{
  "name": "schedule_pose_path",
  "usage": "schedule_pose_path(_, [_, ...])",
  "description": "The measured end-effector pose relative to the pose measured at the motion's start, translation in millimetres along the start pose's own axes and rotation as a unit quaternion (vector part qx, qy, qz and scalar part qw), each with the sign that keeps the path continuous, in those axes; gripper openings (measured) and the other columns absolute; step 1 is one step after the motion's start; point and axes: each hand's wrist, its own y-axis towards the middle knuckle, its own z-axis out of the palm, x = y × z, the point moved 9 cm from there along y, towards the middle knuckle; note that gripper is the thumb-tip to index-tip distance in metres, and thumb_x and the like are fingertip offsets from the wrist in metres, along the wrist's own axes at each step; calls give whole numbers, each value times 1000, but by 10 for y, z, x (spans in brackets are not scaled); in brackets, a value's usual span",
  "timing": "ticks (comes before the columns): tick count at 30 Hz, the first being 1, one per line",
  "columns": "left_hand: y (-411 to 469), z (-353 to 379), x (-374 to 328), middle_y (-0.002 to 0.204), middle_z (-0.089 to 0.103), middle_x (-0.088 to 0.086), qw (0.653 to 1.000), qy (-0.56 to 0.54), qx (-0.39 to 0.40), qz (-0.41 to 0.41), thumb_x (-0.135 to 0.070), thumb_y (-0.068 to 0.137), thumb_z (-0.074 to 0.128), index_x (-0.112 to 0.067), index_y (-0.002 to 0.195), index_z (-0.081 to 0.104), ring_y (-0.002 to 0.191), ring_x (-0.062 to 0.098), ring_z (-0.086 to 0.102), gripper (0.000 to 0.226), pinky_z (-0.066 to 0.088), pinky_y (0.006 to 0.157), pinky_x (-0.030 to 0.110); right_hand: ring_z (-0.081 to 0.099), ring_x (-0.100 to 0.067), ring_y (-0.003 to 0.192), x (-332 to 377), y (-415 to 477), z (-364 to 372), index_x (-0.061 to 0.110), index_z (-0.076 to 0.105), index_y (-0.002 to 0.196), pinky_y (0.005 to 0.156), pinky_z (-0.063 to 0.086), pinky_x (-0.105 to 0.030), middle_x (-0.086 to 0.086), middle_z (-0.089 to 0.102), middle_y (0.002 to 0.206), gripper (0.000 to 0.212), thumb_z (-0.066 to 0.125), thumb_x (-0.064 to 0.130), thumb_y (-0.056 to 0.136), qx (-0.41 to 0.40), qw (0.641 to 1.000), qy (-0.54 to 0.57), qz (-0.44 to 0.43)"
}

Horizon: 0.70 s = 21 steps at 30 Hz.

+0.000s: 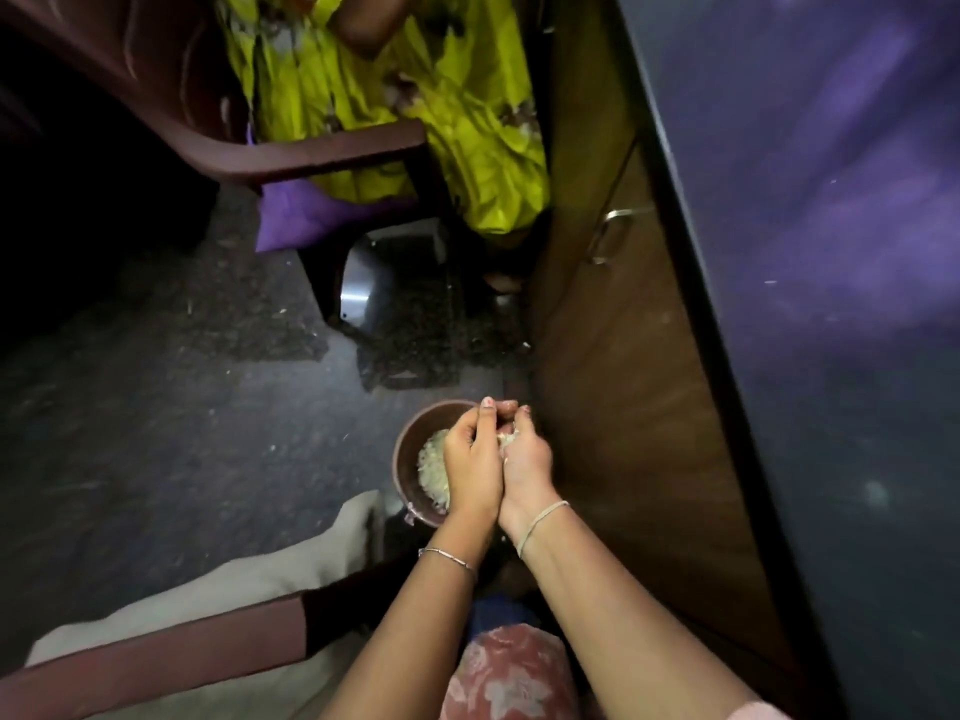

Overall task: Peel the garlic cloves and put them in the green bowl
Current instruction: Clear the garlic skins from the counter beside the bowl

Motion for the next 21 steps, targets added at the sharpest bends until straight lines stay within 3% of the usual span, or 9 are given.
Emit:
schedule_pose_path(3, [471,-239,659,83,73,6,996,-4,-43,-76,-11,100,49,-12,79,71,87,21,68,31,53,88,36,66,-21,77,-464,549,114,5,67,86,64,51,-24,-9,68,85,37,41,24,103,-18,999,-12,40])
schedule_pose_path(6, [831,-439,1252,87,74,8,986,-20,-80,-145,-14,100,48,-14,80,73,95,28,68,32,51,97,45,65,-19,73,-905,932,180,6,66,89,60,52,-25,-9,69,85,33,41,23,103,-16,995,-19,95])
schedule_pose_path(9, [1037,-597,1799,97,72,16,956,-101,-138,-239,-16,99,48,-4,96,71,99,33,67,27,53,93,43,67,-23,77,-1287,1285,217,7,66,99,59,53,-28,-13,70,100,34,40,30,103,-30,991,-14,130])
schedule_pose_path(13, [1148,-698,2384,112,67,23,917,-159,-160,-330,-17,98,45,4,115,64,97,34,66,33,55,85,41,68,-32,98,-1724,1751,212,4,63,122,76,58,-36,-16,69,111,60,40,55,97,-56,984,-6,172])
schedule_pose_path(17, [1185,-693,2636,129,59,23,877,-233,-154,-391,-31,104,31,3,130,54,112,34,57,48,44,102,43,60,-34,114,-1881,1910,215,3,59,128,97,50,-41,-17,63,126,74,27,62,98,-60,976,21,207])
schedule_pose_path(19, [1214,-755,2702,131,57,23,870,-241,-165,-397,-32,106,28,2,130,53,114,34,55,49,42,100,42,58,-33,118,-1895,1925,143,2,56,129,89,50,-33,-14,61,126,68,23,55,101,-67,977,2,203])
schedule_pose_path(21, [1232,-795,2719,129,58,21,872,-238,-165,-395,-32,106,26,0,129,53,119,34,54,47,43,96,40,63,-31,100,-1854,1911,75,4,57,123,64,51,-25,-10,62,110,52,25,41,105,-76,978,-16,195])
